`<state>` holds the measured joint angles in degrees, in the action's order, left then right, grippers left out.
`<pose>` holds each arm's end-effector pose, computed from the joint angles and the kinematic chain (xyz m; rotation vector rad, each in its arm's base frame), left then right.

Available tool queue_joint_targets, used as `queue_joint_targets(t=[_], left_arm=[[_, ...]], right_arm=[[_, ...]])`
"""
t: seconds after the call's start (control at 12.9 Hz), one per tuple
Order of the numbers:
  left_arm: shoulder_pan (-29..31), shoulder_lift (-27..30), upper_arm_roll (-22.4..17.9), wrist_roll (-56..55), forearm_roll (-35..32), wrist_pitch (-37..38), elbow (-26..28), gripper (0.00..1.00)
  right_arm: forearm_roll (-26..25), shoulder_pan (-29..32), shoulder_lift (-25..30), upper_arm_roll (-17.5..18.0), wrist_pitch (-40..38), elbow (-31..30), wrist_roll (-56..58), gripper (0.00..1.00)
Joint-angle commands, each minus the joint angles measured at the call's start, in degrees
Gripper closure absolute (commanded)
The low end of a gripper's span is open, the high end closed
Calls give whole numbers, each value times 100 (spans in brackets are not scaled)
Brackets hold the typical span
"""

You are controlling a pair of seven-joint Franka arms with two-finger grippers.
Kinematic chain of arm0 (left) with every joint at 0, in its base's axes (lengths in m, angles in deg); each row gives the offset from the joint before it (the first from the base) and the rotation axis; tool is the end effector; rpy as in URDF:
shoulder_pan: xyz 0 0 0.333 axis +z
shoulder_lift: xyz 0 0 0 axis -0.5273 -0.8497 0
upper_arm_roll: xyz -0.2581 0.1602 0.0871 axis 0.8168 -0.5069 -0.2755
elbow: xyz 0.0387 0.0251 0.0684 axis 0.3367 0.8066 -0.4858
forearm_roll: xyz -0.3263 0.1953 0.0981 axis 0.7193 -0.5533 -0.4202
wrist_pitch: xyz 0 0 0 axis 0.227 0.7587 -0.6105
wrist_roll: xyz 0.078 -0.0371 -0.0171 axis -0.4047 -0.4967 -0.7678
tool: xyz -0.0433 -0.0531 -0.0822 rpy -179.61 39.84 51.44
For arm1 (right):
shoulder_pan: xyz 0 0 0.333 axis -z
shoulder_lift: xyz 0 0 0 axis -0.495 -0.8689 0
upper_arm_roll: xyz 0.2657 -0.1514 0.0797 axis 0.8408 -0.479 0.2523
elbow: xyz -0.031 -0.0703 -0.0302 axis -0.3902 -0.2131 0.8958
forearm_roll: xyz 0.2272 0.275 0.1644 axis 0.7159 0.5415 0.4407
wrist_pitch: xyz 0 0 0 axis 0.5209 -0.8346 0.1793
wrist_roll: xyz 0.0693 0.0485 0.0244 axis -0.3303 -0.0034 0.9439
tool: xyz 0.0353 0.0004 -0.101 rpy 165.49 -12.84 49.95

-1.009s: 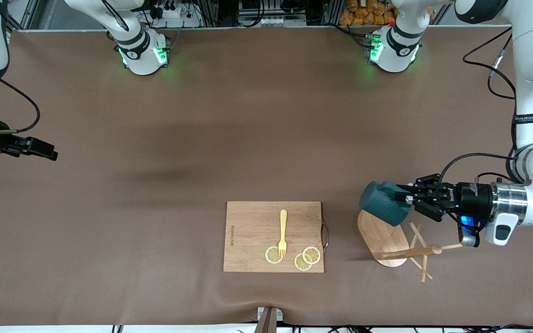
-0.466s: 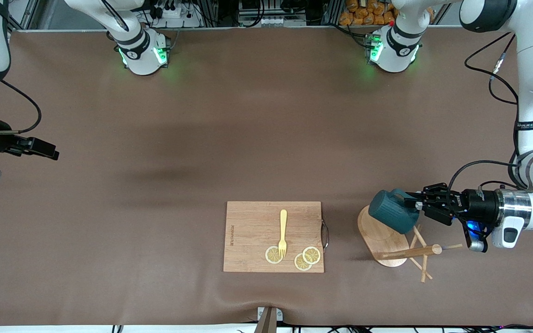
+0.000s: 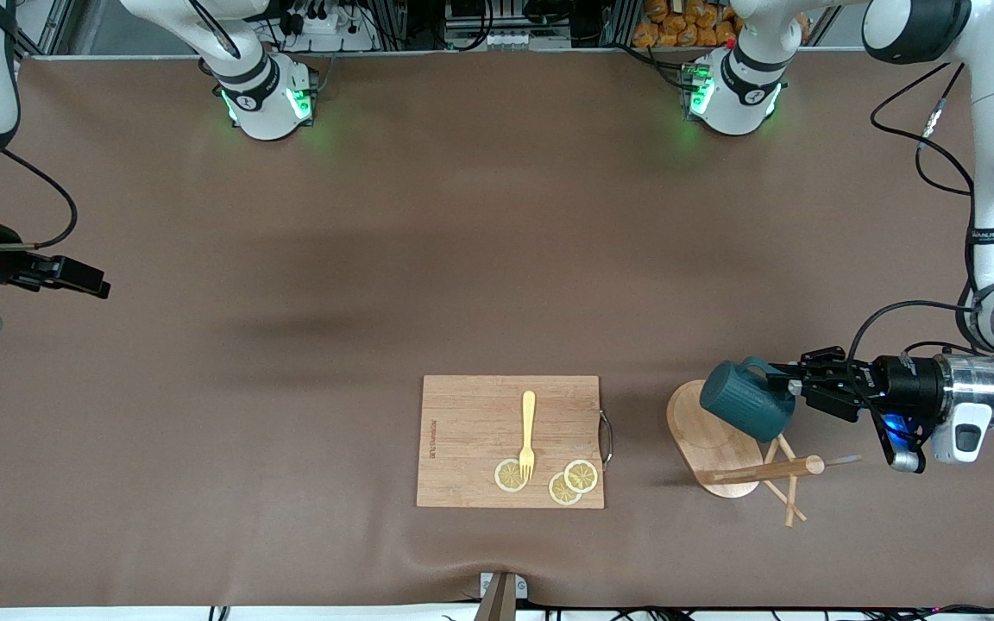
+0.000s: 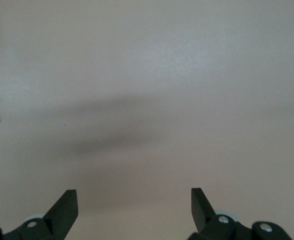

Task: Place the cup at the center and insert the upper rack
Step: 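Lower the mug onto the wooden stand's peg with the left gripper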

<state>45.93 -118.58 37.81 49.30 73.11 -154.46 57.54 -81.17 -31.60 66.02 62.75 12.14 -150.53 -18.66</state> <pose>0.7212 0.0076 0.3651 1.7983 0.6607 -0.6996 0.6018 -0.0267 0.5533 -3.1292 0.1902 0.1352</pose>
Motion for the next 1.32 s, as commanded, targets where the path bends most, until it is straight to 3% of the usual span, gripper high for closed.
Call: queue_joint_targets(t=[0.0,1.24], left_arm=[[127,-157,81,285,88,108,-118,100],[443,-368,89,813,439,108,-127,100]], right_arm=[[-19,-9,49,-17,-24,-29,-31,0],[-27,-36,31,-17,-7,-21,-75,0]])
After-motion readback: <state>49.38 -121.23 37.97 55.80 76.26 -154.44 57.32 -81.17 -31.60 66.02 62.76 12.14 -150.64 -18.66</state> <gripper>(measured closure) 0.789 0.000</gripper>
